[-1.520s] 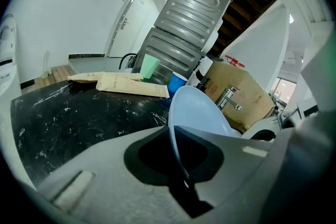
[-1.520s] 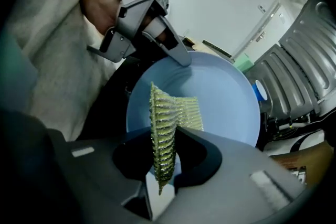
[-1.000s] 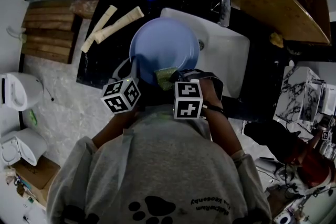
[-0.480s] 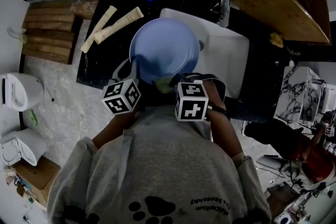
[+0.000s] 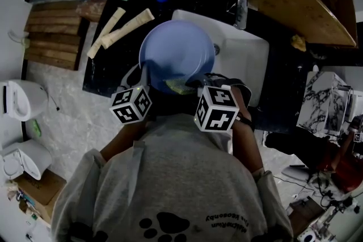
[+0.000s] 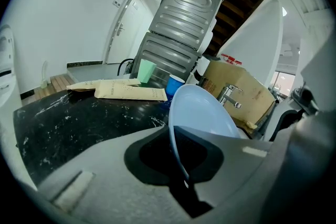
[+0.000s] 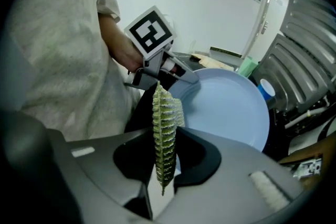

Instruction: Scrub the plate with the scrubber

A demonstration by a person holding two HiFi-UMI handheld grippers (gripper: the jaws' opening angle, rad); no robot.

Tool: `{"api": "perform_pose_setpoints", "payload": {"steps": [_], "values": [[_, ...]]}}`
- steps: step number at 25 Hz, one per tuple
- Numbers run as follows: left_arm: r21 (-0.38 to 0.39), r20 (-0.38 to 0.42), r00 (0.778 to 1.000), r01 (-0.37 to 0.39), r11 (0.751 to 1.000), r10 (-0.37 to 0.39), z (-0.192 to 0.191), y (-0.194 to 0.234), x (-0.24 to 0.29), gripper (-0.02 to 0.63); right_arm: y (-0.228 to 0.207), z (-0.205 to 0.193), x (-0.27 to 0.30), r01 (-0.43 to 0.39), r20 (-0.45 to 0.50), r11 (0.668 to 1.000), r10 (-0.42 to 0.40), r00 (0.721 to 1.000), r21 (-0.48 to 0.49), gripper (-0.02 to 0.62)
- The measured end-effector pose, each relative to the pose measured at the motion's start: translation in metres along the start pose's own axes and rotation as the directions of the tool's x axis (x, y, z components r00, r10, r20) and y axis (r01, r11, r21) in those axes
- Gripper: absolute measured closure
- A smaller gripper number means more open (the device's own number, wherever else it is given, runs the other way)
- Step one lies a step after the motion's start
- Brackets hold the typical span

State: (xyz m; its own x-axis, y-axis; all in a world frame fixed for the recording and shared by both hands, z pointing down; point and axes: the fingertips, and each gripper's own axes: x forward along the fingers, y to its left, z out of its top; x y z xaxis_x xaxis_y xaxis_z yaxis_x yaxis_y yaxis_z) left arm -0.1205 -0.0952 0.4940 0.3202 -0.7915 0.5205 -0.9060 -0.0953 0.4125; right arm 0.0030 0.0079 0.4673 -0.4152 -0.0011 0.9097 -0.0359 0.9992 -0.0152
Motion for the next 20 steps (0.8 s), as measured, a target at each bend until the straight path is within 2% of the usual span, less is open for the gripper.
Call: {"api": "perform_pose_setpoints", "payload": {"steps": [3,7,10,13,16,20], "values": [[-0.003,-0.004,1.0,-0.002,1.0,0.002,0.0,0.001,0.0,0.581,-0.028,0.001,-0.016,0.136,0.028,0.991,-0.136,0.99,-0.001,0.52],[-0.005,-0.005,1.0,-0.003,1.0,0.003,0.0,0.0,0.001,0.581,-0.065,0.003,-0.035,0.318,0.057,0.948,-0.317,0.947,-0.017,0.52],[-0.003,-0.006,1.0,-0.001,1.0,0.001,0.0,0.0,0.002,0.581,-0.085,0.002,-0.043,0.433,0.04,0.898,-0.431,0.901,-0.081,0.52],[-0.003,-0.007,1.0,-0.001,1.0,0.001,0.0,0.0,0.002,0.581,-0.102,0.0,-0.048,0.534,0.007,0.827,-0.541,0.841,-0.173,0.52],[-0.003,-0.007,1.0,-0.001,1.0,0.001,0.0,0.0,0.002,0.583,-0.113,0.0,-0.052,0.597,0.001,0.766,-0.614,0.789,-0.238,0.52],[-0.004,-0.009,1.0,-0.004,1.0,0.004,0.0,0.0,0.002,0.581,-0.123,0.003,-0.054,0.649,0.01,0.706,-0.675,0.738,-0.283,0.52]]}}
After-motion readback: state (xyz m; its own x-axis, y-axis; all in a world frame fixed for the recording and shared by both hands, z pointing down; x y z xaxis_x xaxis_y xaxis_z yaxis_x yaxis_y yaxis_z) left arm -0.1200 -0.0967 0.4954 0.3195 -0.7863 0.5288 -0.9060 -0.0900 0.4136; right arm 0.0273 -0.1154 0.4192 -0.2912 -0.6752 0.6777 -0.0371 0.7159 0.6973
